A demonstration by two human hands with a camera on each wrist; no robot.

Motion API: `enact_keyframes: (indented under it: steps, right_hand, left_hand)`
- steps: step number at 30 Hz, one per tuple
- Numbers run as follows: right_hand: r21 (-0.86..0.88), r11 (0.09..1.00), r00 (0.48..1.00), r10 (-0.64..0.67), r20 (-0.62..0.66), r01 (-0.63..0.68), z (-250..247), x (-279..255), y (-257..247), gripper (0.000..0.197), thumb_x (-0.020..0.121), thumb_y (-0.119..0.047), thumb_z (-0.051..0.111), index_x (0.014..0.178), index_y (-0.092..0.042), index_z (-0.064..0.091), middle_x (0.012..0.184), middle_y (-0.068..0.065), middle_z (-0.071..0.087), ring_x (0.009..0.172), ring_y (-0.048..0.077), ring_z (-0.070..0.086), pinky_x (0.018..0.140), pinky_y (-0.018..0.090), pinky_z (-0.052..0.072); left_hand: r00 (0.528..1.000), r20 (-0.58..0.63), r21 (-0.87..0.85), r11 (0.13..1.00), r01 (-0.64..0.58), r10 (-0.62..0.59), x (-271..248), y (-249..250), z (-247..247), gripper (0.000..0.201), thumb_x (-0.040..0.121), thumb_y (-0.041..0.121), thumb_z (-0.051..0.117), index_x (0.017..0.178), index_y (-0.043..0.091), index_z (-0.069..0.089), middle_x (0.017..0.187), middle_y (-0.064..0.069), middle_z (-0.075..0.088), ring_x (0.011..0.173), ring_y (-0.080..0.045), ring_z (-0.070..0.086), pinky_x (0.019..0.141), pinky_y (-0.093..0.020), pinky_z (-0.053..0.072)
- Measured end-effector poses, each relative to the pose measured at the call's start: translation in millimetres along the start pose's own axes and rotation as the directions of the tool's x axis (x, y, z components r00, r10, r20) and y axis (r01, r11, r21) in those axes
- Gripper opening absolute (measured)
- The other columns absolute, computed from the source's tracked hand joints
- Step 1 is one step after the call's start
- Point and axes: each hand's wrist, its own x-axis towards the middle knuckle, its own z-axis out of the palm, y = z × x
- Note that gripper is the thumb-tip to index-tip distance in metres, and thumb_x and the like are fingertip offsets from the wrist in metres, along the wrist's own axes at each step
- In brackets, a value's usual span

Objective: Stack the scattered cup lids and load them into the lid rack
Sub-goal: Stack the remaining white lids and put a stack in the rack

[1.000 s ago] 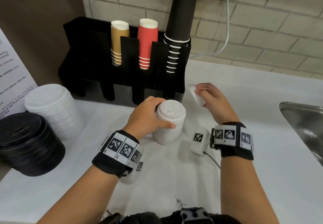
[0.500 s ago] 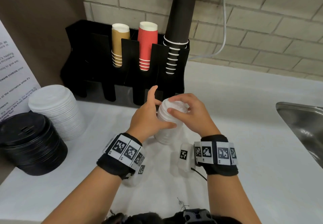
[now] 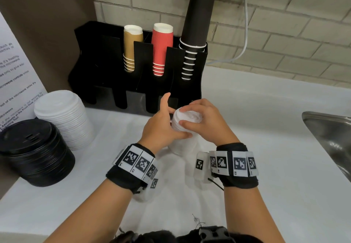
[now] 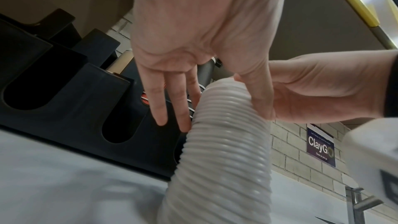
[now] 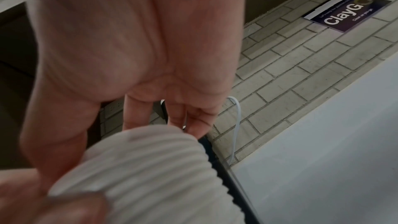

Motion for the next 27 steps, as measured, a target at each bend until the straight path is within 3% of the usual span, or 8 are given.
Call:
enact_keyframes:
  steps: [5,8,12,14,17,21,24,27]
  right_hand:
    - [0.012,1.0,0.999,0.012,0.047,-0.013,-4.5,2.6,0.7,0.033,0.077,-0.027,0.078,0.109,-0.029,0.069,0.116,-0.005,0.049,0.114,0.013,0.046,0.094,0.022,0.035]
    - [0.014,1.0,0.998,0.011,0.06,-0.012,-4.3,1.3,1.7,0.038,0.074,-0.028,0.081,0.109,-0.03,0.066,0.117,-0.003,0.047,0.115,0.015,0.045,0.095,0.023,0.035]
    - [0.007,0.999,0.999,0.031,0.039,-0.031,-4.0,1.3,2.5,0.055,0.073,-0.032,0.081,0.123,-0.031,0.058,0.117,-0.003,0.042,0.119,0.018,0.041,0.098,0.024,0.035]
    - [-0.003,0.999,0.998,0.051,0.034,-0.051,-5.5,2.8,3.8,0.055,0.077,-0.034,0.077,0.128,-0.034,0.055,0.118,-0.002,0.04,0.123,0.018,0.037,0.099,0.023,0.031]
    - [-0.026,0.997,0.995,0.073,0.071,-0.072,-11.3,5.8,5.5,0.051,0.083,-0.036,0.07,0.13,-0.04,0.052,0.121,0.0,0.044,0.122,0.019,0.04,0.096,0.022,0.033]
    - [-0.052,0.994,0.988,0.097,0.123,-0.091,-21.0,6.4,9.0,0.051,0.085,-0.036,0.067,0.132,-0.042,0.049,0.119,-0.001,0.048,0.111,0.014,0.046,0.081,0.013,0.034]
    - [-0.065,0.987,0.983,0.153,0.101,-0.147,-28.7,5.1,13.8,0.049,0.086,-0.035,0.065,0.131,-0.045,0.049,0.112,-0.003,0.045,0.106,0.013,0.045,0.08,0.017,0.033]
    - [-0.067,0.976,0.972,0.212,0.106,-0.205,-36.0,2.8,15.8,0.047,0.086,-0.035,0.062,0.128,-0.051,0.048,0.107,-0.007,0.042,0.103,0.011,0.045,0.079,0.018,0.034]
  left_hand:
    - [1.0,-0.002,-0.001,1.0,0.004,-0.004,-2.4,1.8,1.0,0.125,0.062,0.034,0.09,0.152,0.031,0.004,0.111,0.016,0.052,0.096,-0.012,0.061,0.084,-0.029,0.051]
    - [0.993,0.096,-0.027,0.997,0.076,-0.073,-2.6,3.3,-3.8,0.115,0.063,0.033,0.09,0.151,0.032,0.016,0.121,0.012,0.051,0.107,-0.014,0.057,0.09,-0.03,0.05]
    - [0.864,0.406,-0.082,0.93,0.358,-0.297,0.4,1.0,-26.3,0.095,0.066,0.047,0.083,0.145,0.029,0.034,0.132,0.001,0.055,0.116,-0.017,0.058,0.099,-0.037,0.05]
    - [0.801,0.498,-0.15,0.876,0.458,-0.334,0.7,3.9,-32.1,0.097,0.06,0.06,0.076,0.143,0.027,0.039,0.126,-0.002,0.062,0.108,-0.021,0.066,0.097,-0.041,0.052]
    - [0.725,0.588,-0.159,0.827,0.539,-0.358,0.1,10.9,-28.2,0.103,0.053,0.079,0.056,0.141,0.026,0.043,0.134,-0.009,0.055,0.113,-0.031,0.061,0.099,-0.048,0.048]
    - [0.719,0.568,-0.234,0.758,0.608,-0.401,3.6,14.9,-10.2,0.094,0.07,0.082,0.038,0.143,0.022,0.042,0.126,-0.01,0.055,0.106,-0.032,0.061,0.085,-0.044,0.053]
    - [0.732,0.542,-0.234,0.763,0.602,-0.412,5.4,18.4,5.2,0.08,0.086,0.075,0.034,0.141,0.019,0.044,0.134,-0.013,0.052,0.106,-0.032,0.061,0.095,-0.049,0.049]
    - [0.748,0.52,-0.238,0.772,0.59,-0.412,6.6,18.4,12.4,0.074,0.087,0.076,0.032,0.135,0.021,0.049,0.131,-0.009,0.054,0.107,-0.03,0.061,0.101,-0.052,0.044]
